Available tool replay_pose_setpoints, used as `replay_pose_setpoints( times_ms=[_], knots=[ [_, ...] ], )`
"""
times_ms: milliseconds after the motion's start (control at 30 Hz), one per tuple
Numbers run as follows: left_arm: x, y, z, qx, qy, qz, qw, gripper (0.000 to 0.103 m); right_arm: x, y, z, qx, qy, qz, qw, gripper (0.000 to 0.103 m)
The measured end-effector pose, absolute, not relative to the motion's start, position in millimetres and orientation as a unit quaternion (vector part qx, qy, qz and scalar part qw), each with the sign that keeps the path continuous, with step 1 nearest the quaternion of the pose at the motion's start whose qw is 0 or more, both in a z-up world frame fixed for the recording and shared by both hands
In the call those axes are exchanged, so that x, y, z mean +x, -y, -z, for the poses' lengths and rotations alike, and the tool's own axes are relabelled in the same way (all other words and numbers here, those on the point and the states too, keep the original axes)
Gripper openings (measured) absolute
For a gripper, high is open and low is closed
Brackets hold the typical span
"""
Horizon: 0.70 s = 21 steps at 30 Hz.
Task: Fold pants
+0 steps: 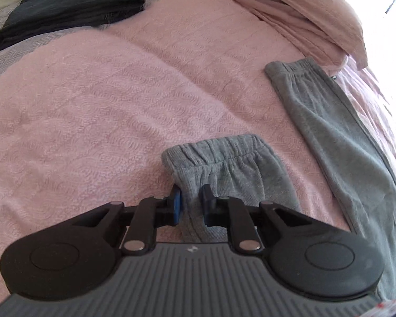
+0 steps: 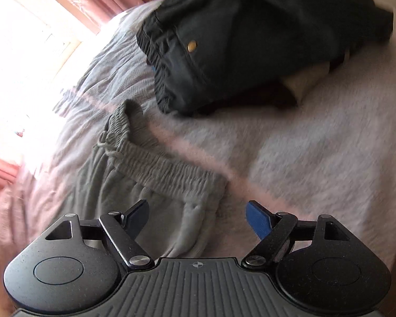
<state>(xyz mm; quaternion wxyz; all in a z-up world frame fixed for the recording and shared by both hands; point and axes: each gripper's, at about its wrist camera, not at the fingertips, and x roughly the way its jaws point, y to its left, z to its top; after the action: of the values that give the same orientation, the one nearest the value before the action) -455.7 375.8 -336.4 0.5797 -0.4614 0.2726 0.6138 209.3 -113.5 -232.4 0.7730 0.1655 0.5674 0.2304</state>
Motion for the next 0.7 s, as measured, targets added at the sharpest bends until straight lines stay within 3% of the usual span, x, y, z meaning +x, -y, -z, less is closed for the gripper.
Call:
replay_pose_setpoints(
  times_ms=[200, 300, 367, 400, 433, 467, 500, 700],
  knots=[
    [-490.8, -350.4, 330.4, -0.513, -0.226, -0.606, 0.564, 0.065, 211.0, 113.0, 290.0, 0.25, -0.605, -0.194, 0.73, 0.078],
    [-492.6, -357.3, 337.3, -0.528, -0.207, -0.597, 0.567, 0.067, 211.7, 114.5, 307.6, 0.284, -0.601, -0.191, 0.722, 0.077],
    [-483.3, -368.2, 343.8, -0.527, -0.206, -0.588, 0.578, 0.066, 210.6, 117.6, 314.1, 0.301, -0.596, -0.194, 0.719, 0.064],
    [-477.6, -373.4, 346.4, -0.521, -0.211, -0.588, 0.582, 0.061, 210.4, 117.5, 316.5, 0.309, -0.593, -0.201, 0.715, 0.032],
    [-470.2, -379.0, 348.7, -0.508, -0.219, -0.588, 0.589, 0.027, 209.8, 117.5, 318.5, 0.318, -0.596, -0.208, 0.708, 0.007],
    [-465.1, -383.7, 349.1, -0.504, -0.225, -0.584, 0.595, 0.01, 208.6, 117.8, 318.5, 0.325, -0.596, -0.207, 0.704, 0.007],
    [-460.5, -387.9, 345.8, -0.499, -0.23, -0.59, 0.592, 0.005, 206.6, 117.9, 313.3, 0.324, -0.589, -0.204, 0.711, 0.006],
    [-472.7, -370.9, 236.0, -0.46, -0.1, -0.559, 0.683, 0.005, 196.0, 134.6, 238.9, 0.345, -0.507, -0.279, 0.74, 0.005]
  ],
)
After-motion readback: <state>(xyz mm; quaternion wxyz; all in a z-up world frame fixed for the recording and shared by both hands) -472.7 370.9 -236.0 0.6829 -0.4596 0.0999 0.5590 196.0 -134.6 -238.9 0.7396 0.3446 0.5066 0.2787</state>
